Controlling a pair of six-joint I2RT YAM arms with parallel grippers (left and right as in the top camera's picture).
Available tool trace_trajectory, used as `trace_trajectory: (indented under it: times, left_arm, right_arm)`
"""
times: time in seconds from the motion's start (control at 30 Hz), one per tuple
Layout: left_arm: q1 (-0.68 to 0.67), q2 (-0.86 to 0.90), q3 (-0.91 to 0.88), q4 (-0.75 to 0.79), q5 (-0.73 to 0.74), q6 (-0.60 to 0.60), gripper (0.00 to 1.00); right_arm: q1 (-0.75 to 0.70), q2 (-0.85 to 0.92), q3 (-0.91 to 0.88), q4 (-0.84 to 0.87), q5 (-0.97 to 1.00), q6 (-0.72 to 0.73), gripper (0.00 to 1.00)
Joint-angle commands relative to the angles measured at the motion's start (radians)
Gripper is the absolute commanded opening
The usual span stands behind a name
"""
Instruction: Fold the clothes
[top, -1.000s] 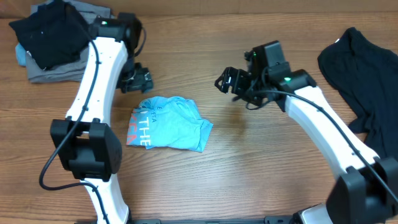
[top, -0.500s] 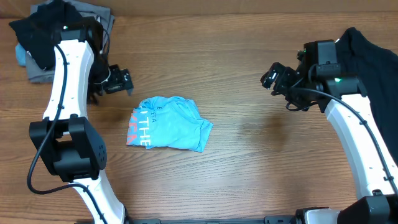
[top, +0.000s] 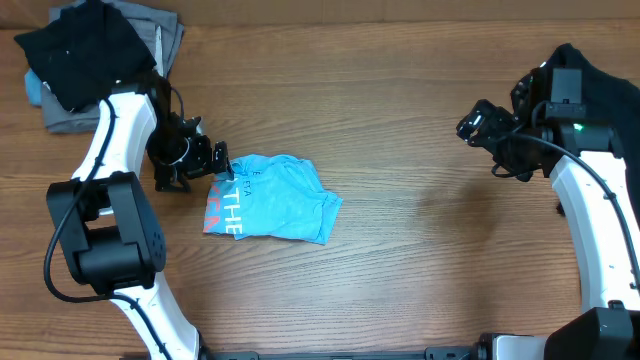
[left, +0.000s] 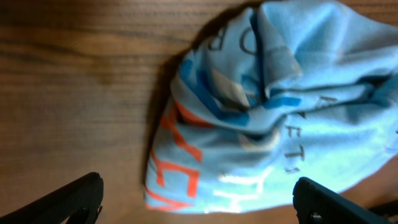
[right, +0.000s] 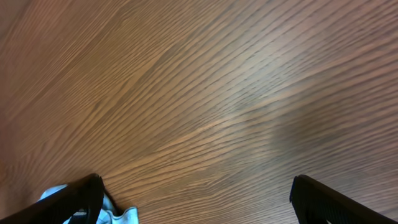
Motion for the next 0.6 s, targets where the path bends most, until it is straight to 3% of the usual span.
trace_trajectory:
  times: [0.0,0.13,0.37,0.43,0.57]
  left_arm:
    - [0.015,-0.003,-0.048,0.026,0.051,0.110,1.00]
    - [0.015,-0.003,-0.134,0.086,0.133,0.181,1.00]
    - [0.002,-0.003,-0.289,0.174,0.188,0.182,0.94]
    - [0.002,-0.003,-0.338,0.202,0.187,0.158,0.86]
    - [0.002,-0.003,-0.357,0.219,0.188,0.031,0.87]
  right_arm:
    - [-0.009,-0.017,0.010,0.002,0.018,-0.013,1.00]
    - [-0.009,-0.017,0.010,0.003,0.018,-0.013,1.00]
    - [-0.009,-0.017,0.010,0.004,0.013,-0.012,1.00]
    - [-0.009,-0.017,0.010,0.003,0.013,-0.012,1.00]
    - [-0.009,-0.017,0.010,0.002,0.002,-0.012,1.00]
